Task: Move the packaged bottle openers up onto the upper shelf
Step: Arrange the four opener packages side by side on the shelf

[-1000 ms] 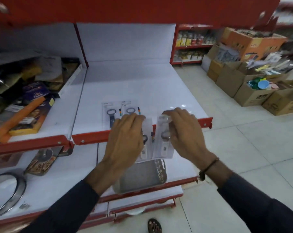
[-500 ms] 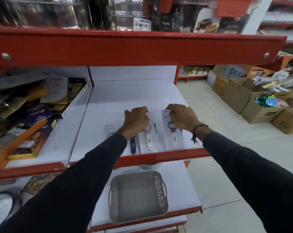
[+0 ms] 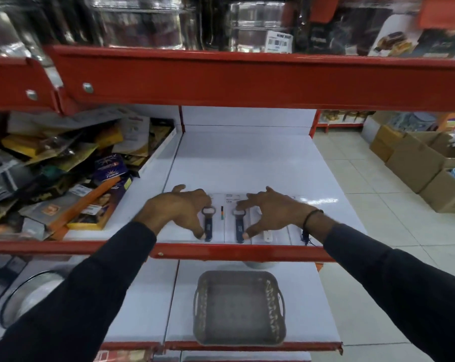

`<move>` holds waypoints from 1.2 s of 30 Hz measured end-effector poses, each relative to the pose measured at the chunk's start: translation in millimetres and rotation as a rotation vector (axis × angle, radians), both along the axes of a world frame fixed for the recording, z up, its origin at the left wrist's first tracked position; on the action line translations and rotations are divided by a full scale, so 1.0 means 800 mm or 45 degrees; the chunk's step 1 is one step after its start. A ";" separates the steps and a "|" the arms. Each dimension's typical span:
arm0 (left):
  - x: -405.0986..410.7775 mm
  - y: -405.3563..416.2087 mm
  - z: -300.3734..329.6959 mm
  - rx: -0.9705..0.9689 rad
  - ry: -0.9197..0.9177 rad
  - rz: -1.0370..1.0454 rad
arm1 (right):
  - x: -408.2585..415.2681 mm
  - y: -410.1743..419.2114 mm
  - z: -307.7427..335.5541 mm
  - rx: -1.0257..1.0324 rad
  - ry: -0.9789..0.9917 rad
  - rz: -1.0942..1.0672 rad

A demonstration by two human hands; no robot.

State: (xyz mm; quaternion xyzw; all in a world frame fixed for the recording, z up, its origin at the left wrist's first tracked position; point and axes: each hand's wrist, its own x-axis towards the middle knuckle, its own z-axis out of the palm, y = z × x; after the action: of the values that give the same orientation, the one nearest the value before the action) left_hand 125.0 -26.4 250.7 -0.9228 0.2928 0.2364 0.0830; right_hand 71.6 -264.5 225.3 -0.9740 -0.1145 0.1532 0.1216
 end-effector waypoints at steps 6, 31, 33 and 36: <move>-0.001 0.010 -0.010 -0.107 -0.024 0.026 | 0.010 0.007 -0.009 -0.029 0.025 -0.005; -0.017 -0.072 -0.026 -0.316 -0.125 -0.077 | -0.025 -0.053 0.014 -0.037 0.052 -0.154; -0.016 -0.072 -0.027 -0.318 -0.130 -0.081 | -0.024 -0.051 0.014 -0.038 0.046 -0.142; -0.016 -0.074 -0.026 -0.315 -0.135 -0.090 | -0.022 -0.050 0.015 -0.033 0.057 -0.131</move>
State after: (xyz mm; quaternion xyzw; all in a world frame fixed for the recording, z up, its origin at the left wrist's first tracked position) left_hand 112.5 -85.8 229.6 -0.9262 0.3474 0.1464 -0.0079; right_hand 54.1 -304.3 237.0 -0.9764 -0.0596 0.1701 0.1193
